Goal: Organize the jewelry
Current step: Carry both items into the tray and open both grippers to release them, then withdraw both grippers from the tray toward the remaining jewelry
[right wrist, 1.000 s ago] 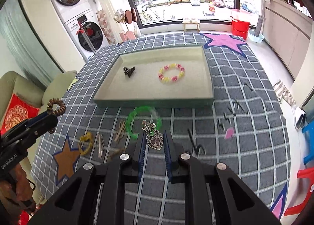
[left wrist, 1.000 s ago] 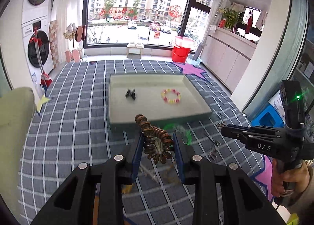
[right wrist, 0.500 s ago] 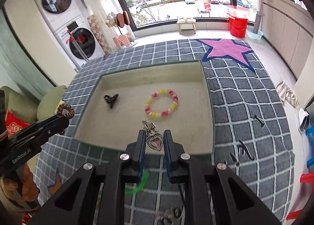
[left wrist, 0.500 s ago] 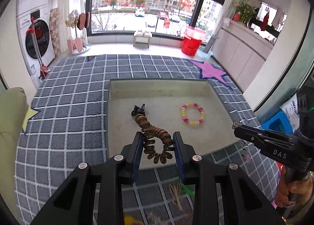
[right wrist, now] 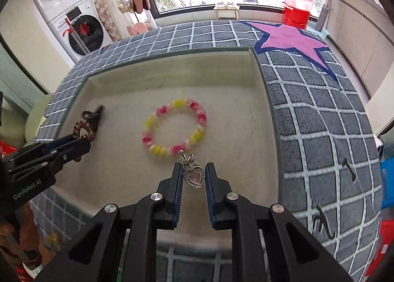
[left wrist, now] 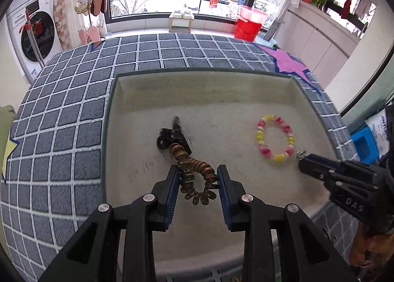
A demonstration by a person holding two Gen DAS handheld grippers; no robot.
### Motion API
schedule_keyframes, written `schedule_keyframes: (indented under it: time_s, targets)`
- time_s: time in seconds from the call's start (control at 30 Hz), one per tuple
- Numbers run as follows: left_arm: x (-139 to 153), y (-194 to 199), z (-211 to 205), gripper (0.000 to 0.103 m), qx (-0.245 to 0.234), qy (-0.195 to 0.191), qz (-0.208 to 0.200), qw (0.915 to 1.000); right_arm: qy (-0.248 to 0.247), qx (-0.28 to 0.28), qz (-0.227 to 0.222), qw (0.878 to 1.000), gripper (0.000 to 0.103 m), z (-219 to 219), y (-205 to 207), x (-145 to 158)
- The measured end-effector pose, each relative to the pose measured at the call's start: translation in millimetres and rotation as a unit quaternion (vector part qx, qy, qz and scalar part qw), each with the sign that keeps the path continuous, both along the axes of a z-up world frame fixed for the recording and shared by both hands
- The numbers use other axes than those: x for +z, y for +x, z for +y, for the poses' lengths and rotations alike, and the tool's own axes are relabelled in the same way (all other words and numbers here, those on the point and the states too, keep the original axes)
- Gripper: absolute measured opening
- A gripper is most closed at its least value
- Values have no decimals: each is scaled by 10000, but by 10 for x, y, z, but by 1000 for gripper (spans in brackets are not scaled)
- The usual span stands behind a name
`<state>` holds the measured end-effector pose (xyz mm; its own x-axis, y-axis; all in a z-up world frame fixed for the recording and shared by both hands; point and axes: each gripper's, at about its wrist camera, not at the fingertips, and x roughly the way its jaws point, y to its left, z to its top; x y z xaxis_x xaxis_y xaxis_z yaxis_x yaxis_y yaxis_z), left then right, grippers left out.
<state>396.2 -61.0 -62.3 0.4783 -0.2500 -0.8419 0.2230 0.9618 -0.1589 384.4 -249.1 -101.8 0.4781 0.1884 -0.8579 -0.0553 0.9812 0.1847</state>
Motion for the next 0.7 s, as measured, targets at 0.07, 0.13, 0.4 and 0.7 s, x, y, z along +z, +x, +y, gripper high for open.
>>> schedule_keyframes:
  time_s: [0.07, 0.13, 0.4, 0.7]
  targets:
    - [-38, 63, -35, 45, 21, 126, -67, 9999, 10, -60, -5, 10000, 20, -20, 58, -20]
    - [-44, 108, -49, 45, 59, 191, -147, 9997, -9, -124, -41, 9999, 20, -39, 124, -28]
    - [-119, 213, -81, 60, 334, 500, -335, 9976, -350, -147, -206, 9991, 22, 47, 264, -29]
    - [-45, 122, -31, 60, 503, 502, -546, 9960, -164, -156, -213, 9995, 73, 50, 219, 7]
